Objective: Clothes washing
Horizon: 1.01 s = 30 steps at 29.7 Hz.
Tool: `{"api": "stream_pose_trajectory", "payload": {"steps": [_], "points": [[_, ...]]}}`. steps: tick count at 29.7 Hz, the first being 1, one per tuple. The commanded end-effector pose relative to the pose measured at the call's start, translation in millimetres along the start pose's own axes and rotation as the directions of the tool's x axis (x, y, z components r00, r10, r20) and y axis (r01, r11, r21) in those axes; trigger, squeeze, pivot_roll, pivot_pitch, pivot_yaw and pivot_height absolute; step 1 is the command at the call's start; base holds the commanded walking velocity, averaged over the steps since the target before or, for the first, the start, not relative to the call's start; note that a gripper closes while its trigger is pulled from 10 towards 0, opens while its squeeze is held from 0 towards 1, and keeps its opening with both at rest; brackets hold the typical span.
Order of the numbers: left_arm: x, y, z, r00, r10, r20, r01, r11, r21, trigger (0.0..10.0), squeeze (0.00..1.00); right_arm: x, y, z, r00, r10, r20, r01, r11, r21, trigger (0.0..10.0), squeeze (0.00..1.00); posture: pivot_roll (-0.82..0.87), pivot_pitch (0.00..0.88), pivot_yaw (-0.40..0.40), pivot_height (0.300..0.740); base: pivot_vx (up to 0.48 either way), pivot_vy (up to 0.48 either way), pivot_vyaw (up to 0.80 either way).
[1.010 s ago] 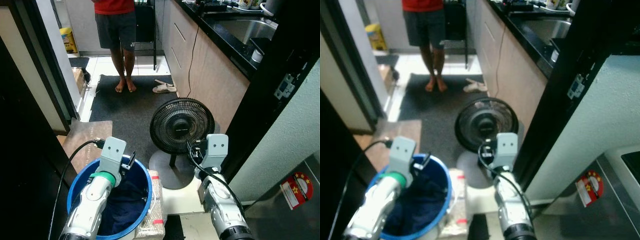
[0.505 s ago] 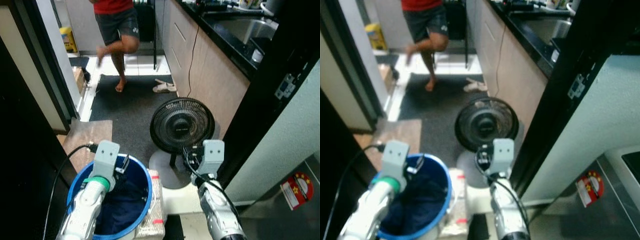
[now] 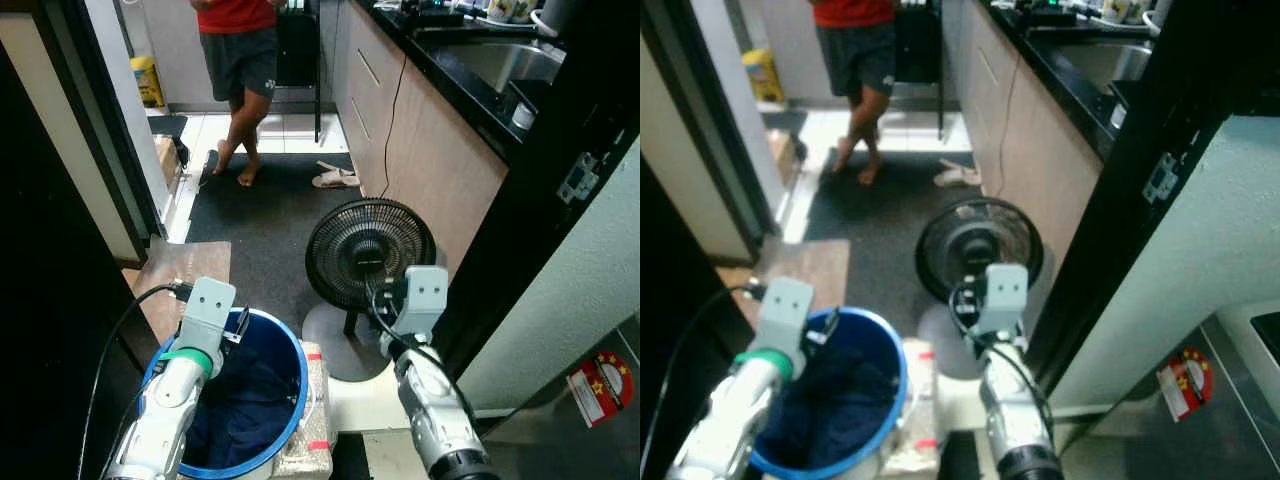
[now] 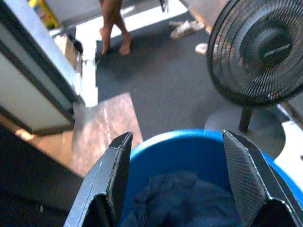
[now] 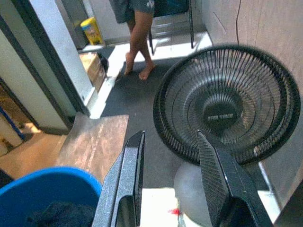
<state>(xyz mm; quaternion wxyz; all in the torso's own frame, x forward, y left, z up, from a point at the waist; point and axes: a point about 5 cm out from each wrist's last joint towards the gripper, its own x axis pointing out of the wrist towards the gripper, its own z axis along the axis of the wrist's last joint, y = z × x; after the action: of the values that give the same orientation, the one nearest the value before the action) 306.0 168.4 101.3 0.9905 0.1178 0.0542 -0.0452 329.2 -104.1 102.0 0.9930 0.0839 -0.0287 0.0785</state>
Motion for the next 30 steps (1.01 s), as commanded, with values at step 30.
{"api": "stream_pose_trajectory", "payload": {"steps": [30], "points": [[7.6,-15.9,3.2,0.999,-0.051,-0.009,0.05,0.998,-0.041,10.0,0.0,-5.9,-6.0,7.4,0.998,-0.036,0.048,0.038,0.999,-0.028,10.0,0.0,0.02,0.083,0.059,0.725,0.0,0.0,0.0]]}}
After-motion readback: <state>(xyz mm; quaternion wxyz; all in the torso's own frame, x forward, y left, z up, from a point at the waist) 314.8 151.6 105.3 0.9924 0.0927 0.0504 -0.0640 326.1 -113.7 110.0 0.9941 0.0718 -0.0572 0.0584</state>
